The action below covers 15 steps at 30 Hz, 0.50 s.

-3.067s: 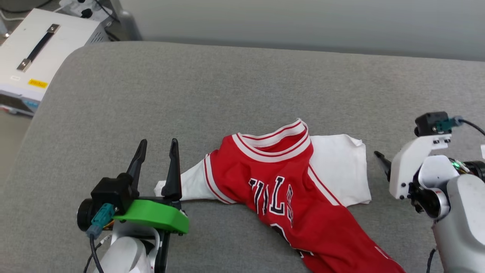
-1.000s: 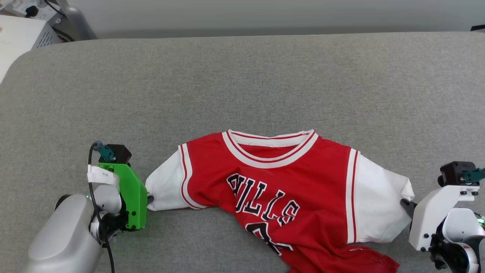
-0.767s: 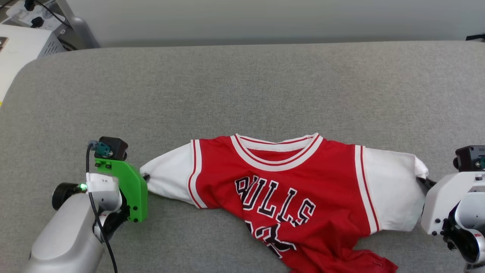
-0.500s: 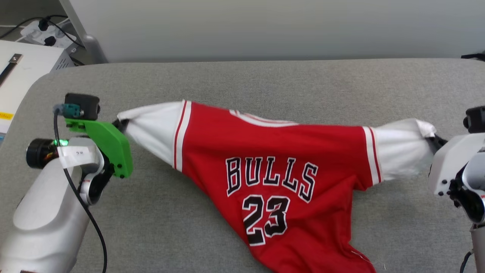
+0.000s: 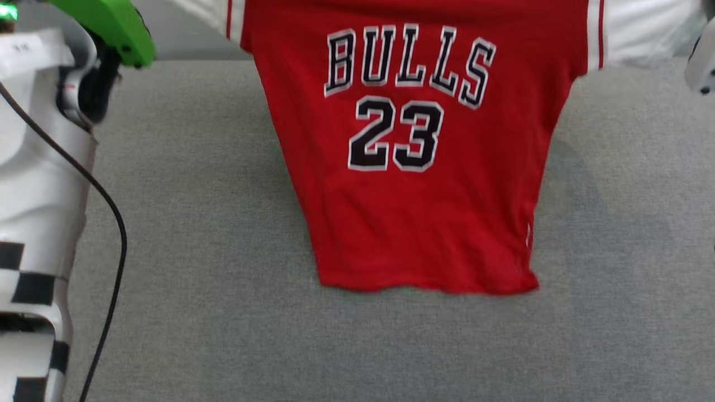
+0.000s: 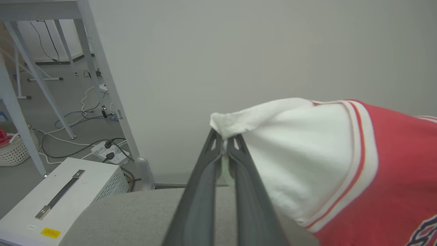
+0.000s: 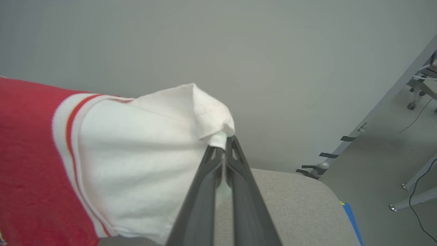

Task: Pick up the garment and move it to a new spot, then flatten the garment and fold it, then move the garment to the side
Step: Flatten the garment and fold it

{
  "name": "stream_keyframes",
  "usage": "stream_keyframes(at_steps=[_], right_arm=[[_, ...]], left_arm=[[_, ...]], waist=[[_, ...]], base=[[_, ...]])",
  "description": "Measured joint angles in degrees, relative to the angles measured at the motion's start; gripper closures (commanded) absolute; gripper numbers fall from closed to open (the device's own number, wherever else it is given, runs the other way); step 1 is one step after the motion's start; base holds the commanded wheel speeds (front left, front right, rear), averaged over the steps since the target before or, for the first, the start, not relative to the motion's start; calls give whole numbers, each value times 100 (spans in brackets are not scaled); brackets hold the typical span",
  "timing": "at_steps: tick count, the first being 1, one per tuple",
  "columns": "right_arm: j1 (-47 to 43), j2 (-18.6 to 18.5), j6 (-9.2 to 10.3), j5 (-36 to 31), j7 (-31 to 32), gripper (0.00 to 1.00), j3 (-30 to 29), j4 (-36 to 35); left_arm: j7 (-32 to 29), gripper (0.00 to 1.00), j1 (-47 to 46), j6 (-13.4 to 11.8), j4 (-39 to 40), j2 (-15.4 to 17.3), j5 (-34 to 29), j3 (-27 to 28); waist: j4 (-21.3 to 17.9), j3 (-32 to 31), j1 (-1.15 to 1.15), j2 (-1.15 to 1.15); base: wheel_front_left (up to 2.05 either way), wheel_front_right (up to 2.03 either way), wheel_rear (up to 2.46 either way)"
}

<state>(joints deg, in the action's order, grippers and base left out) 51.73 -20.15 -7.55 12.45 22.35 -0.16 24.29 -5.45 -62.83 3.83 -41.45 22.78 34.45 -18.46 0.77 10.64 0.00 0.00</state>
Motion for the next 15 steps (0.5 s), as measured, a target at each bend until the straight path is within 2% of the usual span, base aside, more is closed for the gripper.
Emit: stream_keyframes(at_steps=[8,12,14,15], right_arm=[[2047,64,0,-358,-600,100,319,957],[2786,125,0,-471,-892,100,421,1377],[2987,238,0,-545,-1034,100,493,1668],[3208,476,0,-584,-1125,100,655,2019]], left_arm=[[782,100,-1711,22,-612,112,-138,182],[1078,100,-2283,57,-836,118,-233,187],[1189,100,-2358,99,-1032,109,-272,165],[1240,100,-2412,119,-1300,90,-268,165]], waist=[[-103,575,0,0],[-157,852,0,0],[-186,969,1,0],[-218,1123,1,0]], base=[[0,0,0],[0,0,0],[0,0,0],[0,0,0]])
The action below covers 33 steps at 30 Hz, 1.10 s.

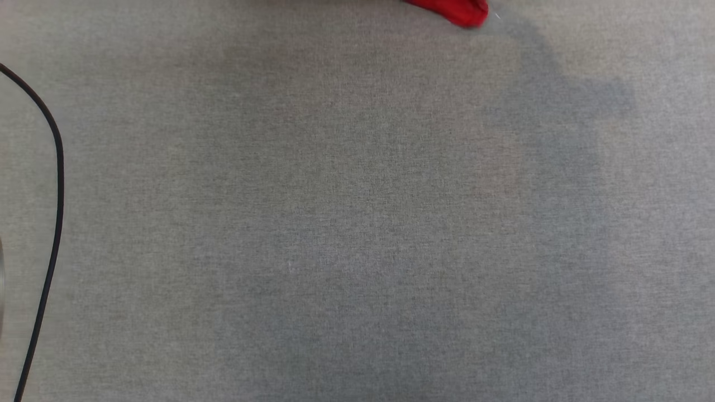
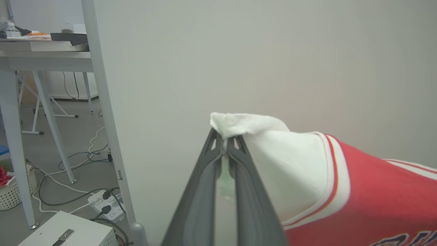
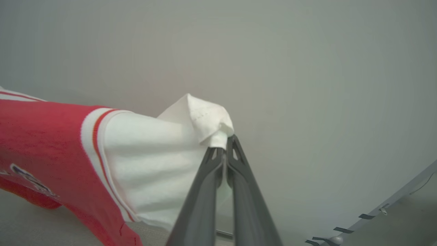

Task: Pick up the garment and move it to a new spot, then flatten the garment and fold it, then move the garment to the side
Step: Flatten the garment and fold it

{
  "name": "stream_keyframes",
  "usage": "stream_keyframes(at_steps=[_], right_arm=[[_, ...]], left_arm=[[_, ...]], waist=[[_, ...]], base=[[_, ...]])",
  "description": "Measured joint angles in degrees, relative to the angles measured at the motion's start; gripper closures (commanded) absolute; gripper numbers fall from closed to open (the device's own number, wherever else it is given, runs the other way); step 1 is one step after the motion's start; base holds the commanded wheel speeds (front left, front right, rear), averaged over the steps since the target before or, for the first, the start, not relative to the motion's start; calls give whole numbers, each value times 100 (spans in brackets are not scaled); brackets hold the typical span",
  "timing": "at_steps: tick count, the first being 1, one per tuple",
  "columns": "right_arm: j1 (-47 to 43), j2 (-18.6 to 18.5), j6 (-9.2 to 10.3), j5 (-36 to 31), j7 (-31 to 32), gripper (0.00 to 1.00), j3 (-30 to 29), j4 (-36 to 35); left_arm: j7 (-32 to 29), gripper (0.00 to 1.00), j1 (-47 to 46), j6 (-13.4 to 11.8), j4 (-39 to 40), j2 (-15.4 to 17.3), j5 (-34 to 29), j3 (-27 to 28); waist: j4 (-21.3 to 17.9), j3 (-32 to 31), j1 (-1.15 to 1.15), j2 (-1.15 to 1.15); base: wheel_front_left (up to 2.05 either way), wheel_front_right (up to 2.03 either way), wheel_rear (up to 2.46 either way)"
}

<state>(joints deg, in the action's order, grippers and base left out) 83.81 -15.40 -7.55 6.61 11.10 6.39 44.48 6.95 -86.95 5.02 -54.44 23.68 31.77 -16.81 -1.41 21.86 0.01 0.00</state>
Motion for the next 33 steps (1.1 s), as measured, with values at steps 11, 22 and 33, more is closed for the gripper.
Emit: stream_keyframes(at_steps=[11,22,33], right_arm=[[162,772,0,115,-598,100,389,1281],[-1856,733,0,1261,-1261,100,931,1831],[-4223,223,1,2513,-1499,100,1193,905]], left_arm=[[353,100,398,182,-876,-315,391,36],[724,100,2813,207,-470,-723,1341,-198],[771,100,5441,214,989,-381,1101,121]], waist=[[-80,553,0,0],[82,201,-1,0],[189,-591,-1,0]], base=[[0,0,0],[0,0,0],[0,0,0]])
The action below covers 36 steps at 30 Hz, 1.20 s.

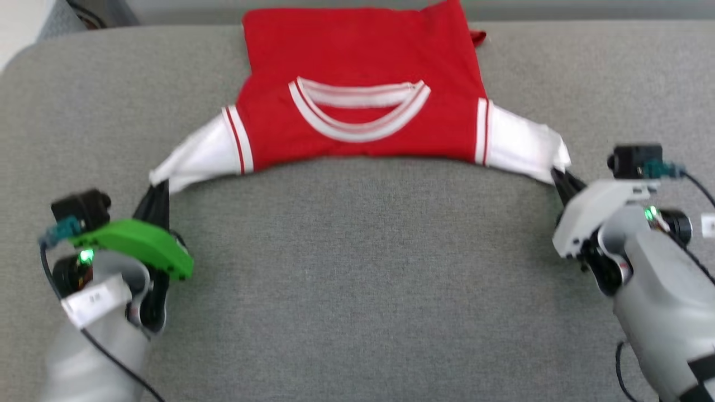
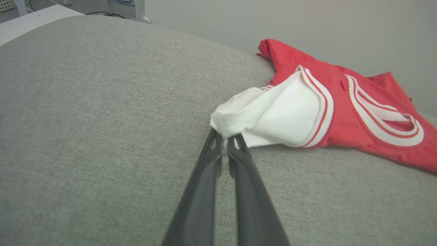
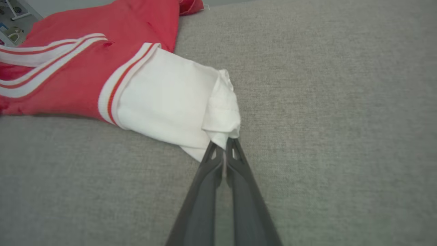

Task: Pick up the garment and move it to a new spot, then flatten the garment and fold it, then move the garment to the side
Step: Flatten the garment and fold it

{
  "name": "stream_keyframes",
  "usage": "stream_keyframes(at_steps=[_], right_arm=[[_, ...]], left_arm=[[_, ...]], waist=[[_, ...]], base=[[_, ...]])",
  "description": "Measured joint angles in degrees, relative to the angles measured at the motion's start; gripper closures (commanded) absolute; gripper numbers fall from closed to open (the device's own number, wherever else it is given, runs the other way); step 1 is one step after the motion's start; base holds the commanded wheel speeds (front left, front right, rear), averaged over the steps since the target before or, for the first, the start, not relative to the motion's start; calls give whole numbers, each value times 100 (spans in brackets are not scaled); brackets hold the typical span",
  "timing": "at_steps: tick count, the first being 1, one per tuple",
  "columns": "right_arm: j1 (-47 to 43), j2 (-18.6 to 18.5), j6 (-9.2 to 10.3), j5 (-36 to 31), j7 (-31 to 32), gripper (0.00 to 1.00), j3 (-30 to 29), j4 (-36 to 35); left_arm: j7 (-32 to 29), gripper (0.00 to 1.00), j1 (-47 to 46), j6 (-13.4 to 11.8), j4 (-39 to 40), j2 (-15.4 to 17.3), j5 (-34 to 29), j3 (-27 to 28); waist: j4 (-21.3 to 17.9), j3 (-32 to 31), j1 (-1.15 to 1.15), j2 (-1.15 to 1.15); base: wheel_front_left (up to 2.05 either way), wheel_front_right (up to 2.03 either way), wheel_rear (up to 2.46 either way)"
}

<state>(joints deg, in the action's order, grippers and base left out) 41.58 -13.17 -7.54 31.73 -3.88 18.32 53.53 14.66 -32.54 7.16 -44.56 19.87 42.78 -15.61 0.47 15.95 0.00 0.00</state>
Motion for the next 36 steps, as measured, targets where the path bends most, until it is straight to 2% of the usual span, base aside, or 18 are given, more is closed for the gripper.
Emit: stream_keyframes(at_steps=[6,13,20,27,28,30,31,36], right_arm=[[-1304,-278,-1,330,18,100,-188,-814],[-2985,-290,-1,348,335,100,-832,-2045],[-4646,196,-1,-236,895,100,-1775,-3270],[-5683,683,0,-1020,1421,100,-2229,-4146],[-5728,727,0,-1087,1471,92,-2243,-4211],[-5762,816,-1,-1218,1510,50,-2240,-4361],[-5760,839,0,-1227,1525,0,-2229,-4431],[-5361,893,0,-1381,1287,0,-2223,-4777]], left_arm=[[0,100,1302,-44,847,-21,-377,416],[-1,100,2876,-324,1763,-104,-549,699],[-9,100,4018,-620,2319,-211,-536,742],[-8,100,4436,-790,2491,-322,-609,666],[-8,100,4436,-790,2517,-335,-641,657],[-7,100,4424,-789,2618,-348,-811,622],[-5,100,4415,-789,2662,-348,-880,588],[-1,100,4291,-789,2872,-420,-1060,515]], waist=[[54,-553,0,0],[51,-1233,0,0],[-6,-1737,-1,0],[-23,-1933,-1,0],[-18,-1924,-1,0],[-3,-1895,0,0],[6,-1881,-1,0],[61,-1739,0,0]], base=[[0,0,0],[0,0,0],[0,0,0],[0,0,0],[0,0,0],[0,0,0],[0,0,0],[0,0,0]])
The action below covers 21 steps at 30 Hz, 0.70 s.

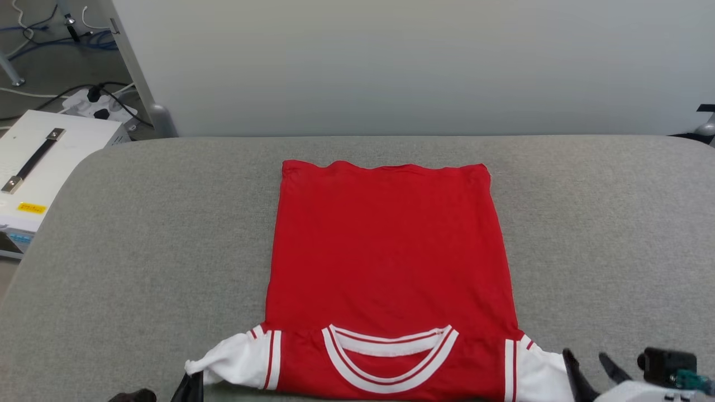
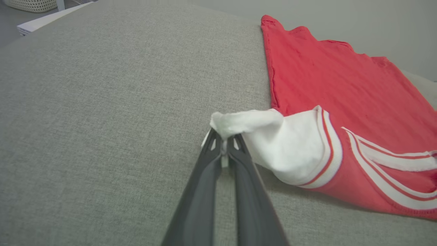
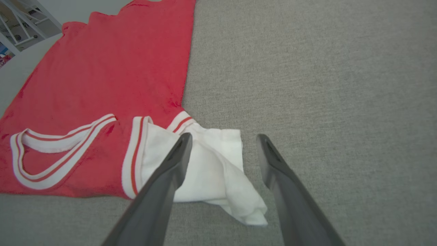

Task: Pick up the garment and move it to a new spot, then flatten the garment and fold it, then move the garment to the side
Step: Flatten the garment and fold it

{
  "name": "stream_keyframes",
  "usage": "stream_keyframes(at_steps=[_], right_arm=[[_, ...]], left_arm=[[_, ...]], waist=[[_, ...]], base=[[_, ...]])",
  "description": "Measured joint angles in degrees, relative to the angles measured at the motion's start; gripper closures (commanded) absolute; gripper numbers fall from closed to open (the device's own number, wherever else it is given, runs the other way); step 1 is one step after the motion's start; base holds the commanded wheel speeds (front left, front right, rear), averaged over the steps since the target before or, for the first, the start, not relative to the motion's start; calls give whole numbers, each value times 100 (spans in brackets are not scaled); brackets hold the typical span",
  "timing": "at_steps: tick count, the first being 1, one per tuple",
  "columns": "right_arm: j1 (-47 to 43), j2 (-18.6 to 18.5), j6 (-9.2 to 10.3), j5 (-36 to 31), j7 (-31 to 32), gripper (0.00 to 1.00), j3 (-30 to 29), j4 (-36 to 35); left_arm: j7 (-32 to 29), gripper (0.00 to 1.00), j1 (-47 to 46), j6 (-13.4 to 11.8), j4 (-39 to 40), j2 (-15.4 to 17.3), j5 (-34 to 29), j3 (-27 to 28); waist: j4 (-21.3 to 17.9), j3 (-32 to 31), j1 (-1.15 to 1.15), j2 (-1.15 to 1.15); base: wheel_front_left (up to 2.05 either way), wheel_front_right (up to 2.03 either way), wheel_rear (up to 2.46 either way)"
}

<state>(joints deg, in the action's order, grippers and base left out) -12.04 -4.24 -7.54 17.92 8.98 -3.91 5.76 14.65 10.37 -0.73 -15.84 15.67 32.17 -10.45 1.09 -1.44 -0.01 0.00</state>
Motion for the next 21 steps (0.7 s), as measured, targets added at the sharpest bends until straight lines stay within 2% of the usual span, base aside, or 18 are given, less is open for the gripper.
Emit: stream_keyframes(at_steps=[1,2,5,10,14,21], right_arm=[[191,4,0,-38,-48,0,-22,-33],[834,12,0,-174,-146,0,-156,-12],[1593,-45,0,-215,-146,0,-245,233],[2906,-398,1,-172,94,0,-225,1024],[4028,-760,1,-149,589,0,-159,1871],[5728,-1288,1,-246,1968,0,-123,3381]], left_arm=[[0,100,-57,0,44,-16,-49,3],[1,100,-228,8,254,-99,-185,49],[1,100,-430,68,446,-193,-301,74],[1,100,-771,269,566,-414,-445,-4],[1,100,-1073,428,582,-547,-550,-58],[1,100,-1609,653,647,-756,-610,-238]], waist=[[13,37,0,0],[58,174,0,0],[134,335,0,0],[354,623,0,0],[602,870,0,0],[1068,1328,0,0]], base=[[0,0,0],[0,0,0],[0,0,0],[0,0,0],[0,0,0],[0,0,0]])
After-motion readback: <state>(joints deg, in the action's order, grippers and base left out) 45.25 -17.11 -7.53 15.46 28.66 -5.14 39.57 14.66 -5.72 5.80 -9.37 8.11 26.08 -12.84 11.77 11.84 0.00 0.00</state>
